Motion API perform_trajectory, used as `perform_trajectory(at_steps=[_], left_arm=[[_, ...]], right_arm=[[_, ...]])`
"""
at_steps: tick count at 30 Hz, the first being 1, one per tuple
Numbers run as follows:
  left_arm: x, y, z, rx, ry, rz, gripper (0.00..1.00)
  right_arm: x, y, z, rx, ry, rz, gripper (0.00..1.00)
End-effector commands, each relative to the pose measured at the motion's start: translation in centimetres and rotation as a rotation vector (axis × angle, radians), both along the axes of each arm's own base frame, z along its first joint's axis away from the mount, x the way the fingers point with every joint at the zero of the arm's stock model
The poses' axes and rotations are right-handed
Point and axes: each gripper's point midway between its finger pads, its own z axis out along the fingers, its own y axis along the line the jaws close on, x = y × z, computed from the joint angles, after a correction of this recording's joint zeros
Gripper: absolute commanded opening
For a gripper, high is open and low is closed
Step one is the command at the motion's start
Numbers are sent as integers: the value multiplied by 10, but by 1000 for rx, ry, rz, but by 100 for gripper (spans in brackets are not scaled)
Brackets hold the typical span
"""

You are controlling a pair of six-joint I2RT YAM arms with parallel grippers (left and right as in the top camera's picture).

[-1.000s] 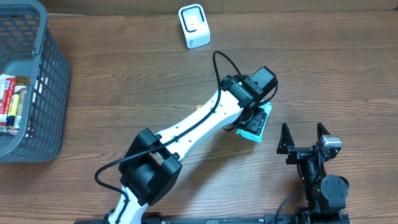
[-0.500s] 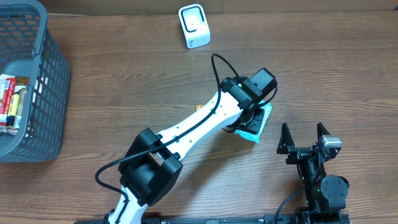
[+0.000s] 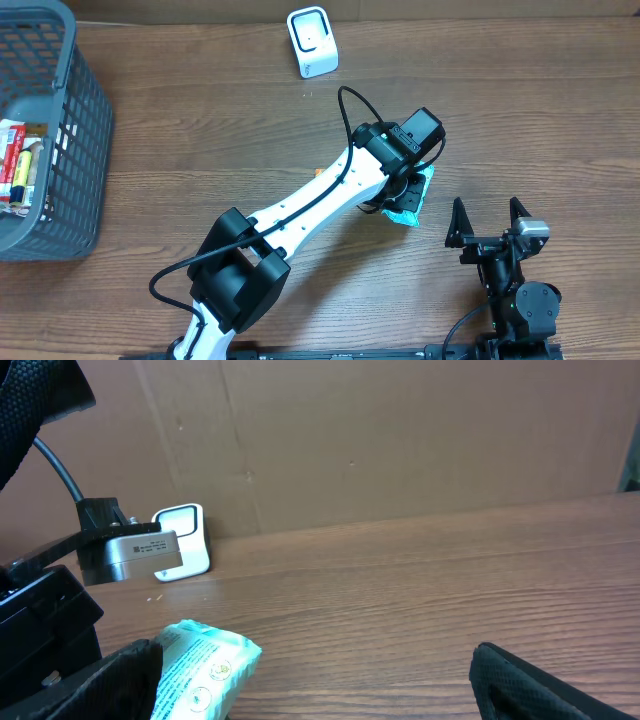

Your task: Scan the item barcode

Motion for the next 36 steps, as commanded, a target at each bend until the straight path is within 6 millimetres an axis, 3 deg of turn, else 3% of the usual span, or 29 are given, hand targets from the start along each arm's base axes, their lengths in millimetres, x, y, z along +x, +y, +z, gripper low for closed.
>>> perform_trajectory(at_steps=[1,11,17,21,30,36], left_arm=[[0,10,-9,45,7,15,4],[19,2,59,-125,-65,37,4],[29,14,90,-199,-95,70,4],[37,25,95,-199,-99,101,4],[37,49,84,-87,-102,124,4],[34,54,79,-63,-88,124,4]], right_arm=[[0,-1,-1,-4,-6,-5,100],[0,-1,-1,-4,-6,-5,100],[0,-1,-1,-4,-6,-5,100],[0,-1,-1,-4,-6,-5,100],[0,-1,-1,-4,-6,-5,100],[0,-1,-1,-4,-6,-5,100]])
